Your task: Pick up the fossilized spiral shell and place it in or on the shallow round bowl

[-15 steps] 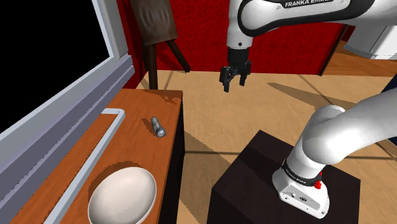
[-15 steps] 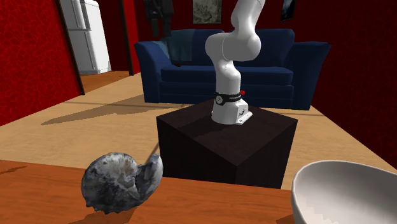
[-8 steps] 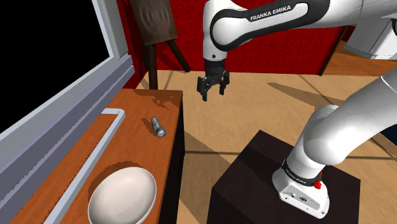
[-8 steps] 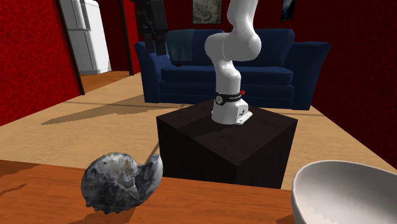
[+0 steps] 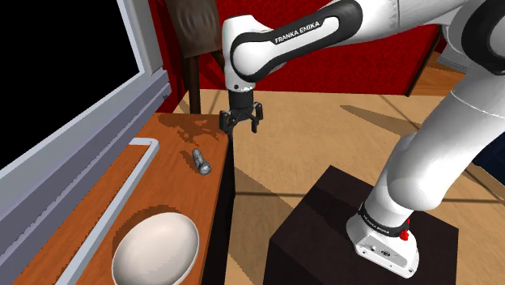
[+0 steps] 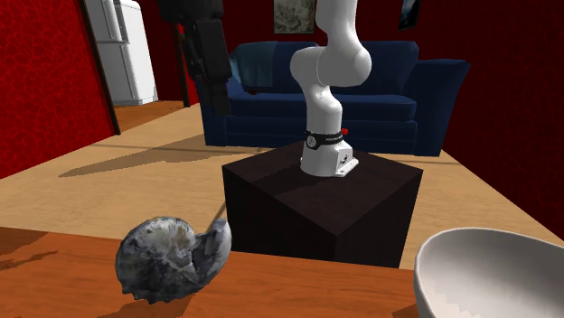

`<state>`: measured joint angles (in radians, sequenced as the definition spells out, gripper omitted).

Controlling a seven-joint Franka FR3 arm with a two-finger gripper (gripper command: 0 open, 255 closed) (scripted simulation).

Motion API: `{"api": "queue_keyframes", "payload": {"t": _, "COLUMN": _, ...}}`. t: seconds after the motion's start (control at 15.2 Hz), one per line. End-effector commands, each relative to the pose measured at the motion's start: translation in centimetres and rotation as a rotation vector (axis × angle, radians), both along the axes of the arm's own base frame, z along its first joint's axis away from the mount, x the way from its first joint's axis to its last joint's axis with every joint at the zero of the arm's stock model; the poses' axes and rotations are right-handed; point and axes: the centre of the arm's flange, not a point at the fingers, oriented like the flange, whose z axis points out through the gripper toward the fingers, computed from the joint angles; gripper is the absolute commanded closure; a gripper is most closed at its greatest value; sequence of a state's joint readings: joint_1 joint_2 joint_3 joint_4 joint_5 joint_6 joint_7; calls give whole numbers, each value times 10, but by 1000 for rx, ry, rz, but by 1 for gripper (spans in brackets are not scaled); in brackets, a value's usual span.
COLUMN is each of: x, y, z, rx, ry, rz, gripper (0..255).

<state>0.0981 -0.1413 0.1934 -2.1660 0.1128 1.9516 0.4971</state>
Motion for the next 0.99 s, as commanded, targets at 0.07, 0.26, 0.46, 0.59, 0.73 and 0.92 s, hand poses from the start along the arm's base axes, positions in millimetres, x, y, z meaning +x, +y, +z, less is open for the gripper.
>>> {"api": "queue_keyframes", "payload": {"t": 0.07, "x": 25, "y": 24, "z": -18, "rx": 8, "ry": 4, "rz": -11, "gripper": 0}}
{"api": "queue_keyframes", "payload": {"t": 0.26, "x": 50, "y": 50, "z": -33, "rx": 14, "ry": 6, "rz": -20, "gripper": 0}}
{"api": "queue_keyframes", "payload": {"t": 0.46, "x": 75, "y": 76, "z": -48, "rx": 20, "ry": 9, "rz": -29, "gripper": 0}}
{"api": "queue_keyframes", "payload": {"t": 0.59, "x": 92, "y": 93, "z": -58, "rx": 25, "ry": 10, "rz": -35, "gripper": 0}}
{"api": "queue_keyframes", "payload": {"t": 0.73, "x": 101, "y": 102, "z": -63, "rx": 27, "ry": 11, "rz": -38, "gripper": 0}}
{"api": "queue_keyframes", "payload": {"t": 0.92, "x": 99, "y": 103, "z": -79, "rx": 27, "ry": 11, "rz": -38, "gripper": 0}}
